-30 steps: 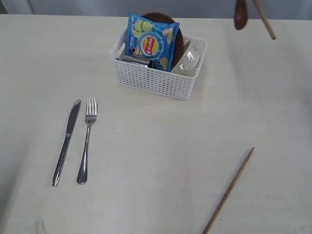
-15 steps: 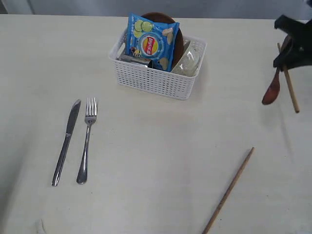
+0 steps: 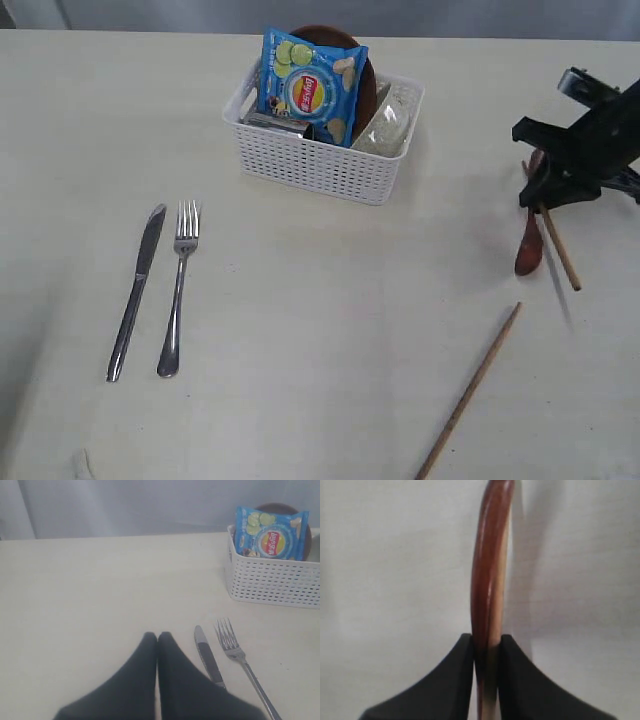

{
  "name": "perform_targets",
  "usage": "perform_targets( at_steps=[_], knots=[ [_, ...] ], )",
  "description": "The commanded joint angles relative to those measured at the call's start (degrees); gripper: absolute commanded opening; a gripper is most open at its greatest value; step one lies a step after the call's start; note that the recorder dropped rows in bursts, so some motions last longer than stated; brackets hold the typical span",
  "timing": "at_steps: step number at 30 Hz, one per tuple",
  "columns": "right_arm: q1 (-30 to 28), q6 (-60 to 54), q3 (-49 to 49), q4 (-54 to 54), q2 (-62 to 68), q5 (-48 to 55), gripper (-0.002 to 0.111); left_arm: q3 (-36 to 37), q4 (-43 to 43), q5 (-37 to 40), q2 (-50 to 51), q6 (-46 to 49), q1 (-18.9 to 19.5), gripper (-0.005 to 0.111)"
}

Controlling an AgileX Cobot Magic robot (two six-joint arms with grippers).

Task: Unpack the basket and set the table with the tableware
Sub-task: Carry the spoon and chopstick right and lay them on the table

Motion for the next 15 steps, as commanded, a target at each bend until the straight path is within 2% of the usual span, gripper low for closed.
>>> perform_targets(
  at_steps=[1,4,6,15],
  knots=[
    [-0.2,-0.9,0.0,-0.5,2.2,-1.2,0.014,0.2,0.5,-0.6,-0.1,-0.2,-0.3,0.000],
    [-0.2,-0.9,-0.1,-0.5,2.6,-2.4,0.037,0.2,0.5,-0.6,-0.1,-0.2,-0.3,0.000],
    [-0.2,-0.9,-0.5,-0.7,2.6,-3.1,0.045,0.2,0.5,-0.6,-0.1,-0.2,-0.3,0.000],
    [-0.2,0.9,-10.3,-3.4,2.3,8.6,0.046,0.2,0.5,-0.6,-0.1,-0.2,-0.3,0.000]
  ],
)
